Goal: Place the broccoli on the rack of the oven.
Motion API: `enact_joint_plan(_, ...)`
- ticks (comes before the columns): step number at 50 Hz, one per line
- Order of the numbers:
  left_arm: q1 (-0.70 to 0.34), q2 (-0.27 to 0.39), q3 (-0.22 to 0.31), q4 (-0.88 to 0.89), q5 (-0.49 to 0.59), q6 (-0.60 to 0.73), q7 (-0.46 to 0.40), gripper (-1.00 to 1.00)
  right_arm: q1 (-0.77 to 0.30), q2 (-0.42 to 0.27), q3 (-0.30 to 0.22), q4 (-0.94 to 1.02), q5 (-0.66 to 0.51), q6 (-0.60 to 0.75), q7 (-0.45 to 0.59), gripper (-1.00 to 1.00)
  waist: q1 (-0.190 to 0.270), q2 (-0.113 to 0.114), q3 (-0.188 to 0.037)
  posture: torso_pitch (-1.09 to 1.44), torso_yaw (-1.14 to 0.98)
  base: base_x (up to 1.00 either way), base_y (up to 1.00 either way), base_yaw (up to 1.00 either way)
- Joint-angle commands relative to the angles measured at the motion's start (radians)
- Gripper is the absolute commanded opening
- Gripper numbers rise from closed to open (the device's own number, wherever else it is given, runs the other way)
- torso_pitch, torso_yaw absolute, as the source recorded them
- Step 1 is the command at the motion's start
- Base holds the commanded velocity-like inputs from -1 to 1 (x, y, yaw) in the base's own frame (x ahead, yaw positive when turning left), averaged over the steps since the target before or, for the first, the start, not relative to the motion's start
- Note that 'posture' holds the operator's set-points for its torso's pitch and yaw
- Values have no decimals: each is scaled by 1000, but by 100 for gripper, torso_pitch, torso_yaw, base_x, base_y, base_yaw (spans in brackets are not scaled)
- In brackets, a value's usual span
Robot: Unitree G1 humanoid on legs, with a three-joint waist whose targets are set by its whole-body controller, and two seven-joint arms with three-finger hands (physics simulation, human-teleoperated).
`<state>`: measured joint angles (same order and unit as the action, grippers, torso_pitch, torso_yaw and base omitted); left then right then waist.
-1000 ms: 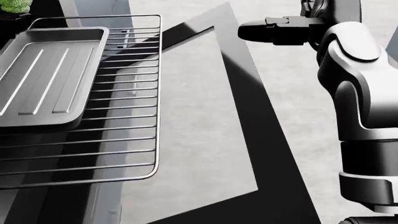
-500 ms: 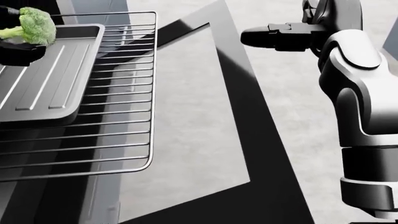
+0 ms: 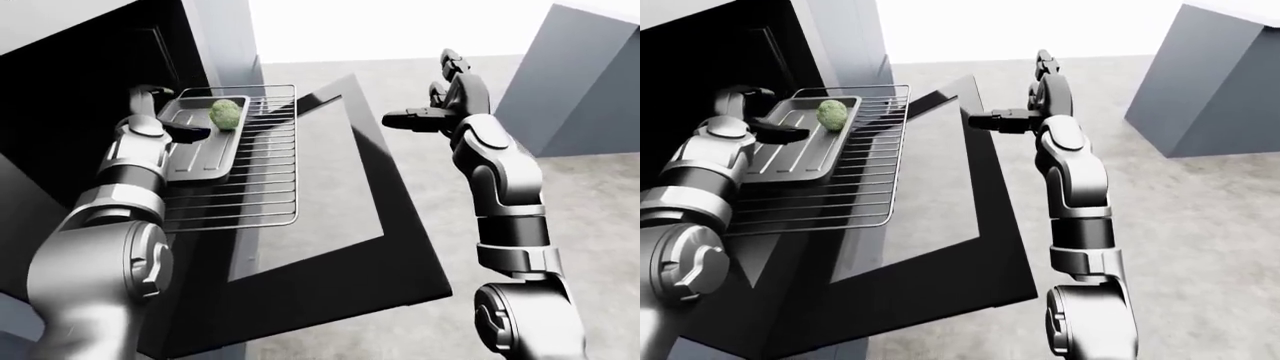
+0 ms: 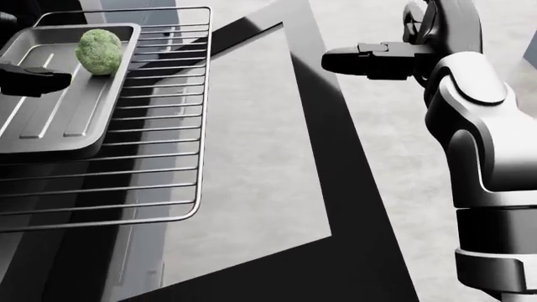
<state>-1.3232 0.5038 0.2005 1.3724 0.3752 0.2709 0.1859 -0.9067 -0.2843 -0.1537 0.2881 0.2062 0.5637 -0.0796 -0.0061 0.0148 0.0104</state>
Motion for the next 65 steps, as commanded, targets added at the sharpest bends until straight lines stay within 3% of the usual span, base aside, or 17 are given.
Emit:
enact_joint_plan(1, -39, 13, -2, -40, 3, -28, 9, 53, -33, -11, -7, -47, 2, -27, 0, 100, 0, 2, -32, 0, 0, 0, 0, 0)
enact_joint_plan(5, -38, 15, -2, -40, 1, -28, 7, 62, -32, -11, -8, -52, 4, -24, -1, 100, -1, 4, -34, 0, 0, 0, 0, 0)
enact_joint_plan(9, -42, 12, -1, -42, -7, -29, -1, 90, -43, -12, -6, -40, 3, -27, 2, 100, -3, 5, -36, 0, 0, 0, 0, 0)
enact_joint_plan(15, -61, -9, 26, -47, -77, -36, -79, 100, -75, -17, -4, -27, 1, -15, 4, 100, -3, 5, -36, 0, 0, 0, 0, 0)
enact_joint_plan(21, -104, -40, 66, -58, -208, -13, -219, 100, -140, -17, 9, 16, -13, -7, 9, 100, -2, 3, -33, 0, 0, 0, 0, 0)
enact_joint_plan(30, -129, -48, 54, -81, -319, -18, -281, 100, -354, -38, 38, 247, -95, -19, 23, 100, -5, 5, -26, 0, 0, 0, 0, 0)
enact_joint_plan(37, -159, -61, 46, -115, -392, -57, -248, 100, -560, -42, 42, 505, -150, -93, 43, 100, -6, 7, -17, 0, 0, 0, 0, 0)
enact_joint_plan(47, -186, -72, 26, -148, -452, -131, -211, 100, -702, -51, 43, 698, -201, -163, 59, 100, -3, 5, -8, 0, 0, 0, 0, 0)
enact_joint_plan(65, -205, -91, -7, -169, -459, -358, -186, 100, -694, -44, 51, 645, -244, -262, 77, 100, 4, 0, -2, 0, 0, 0, 0, 0)
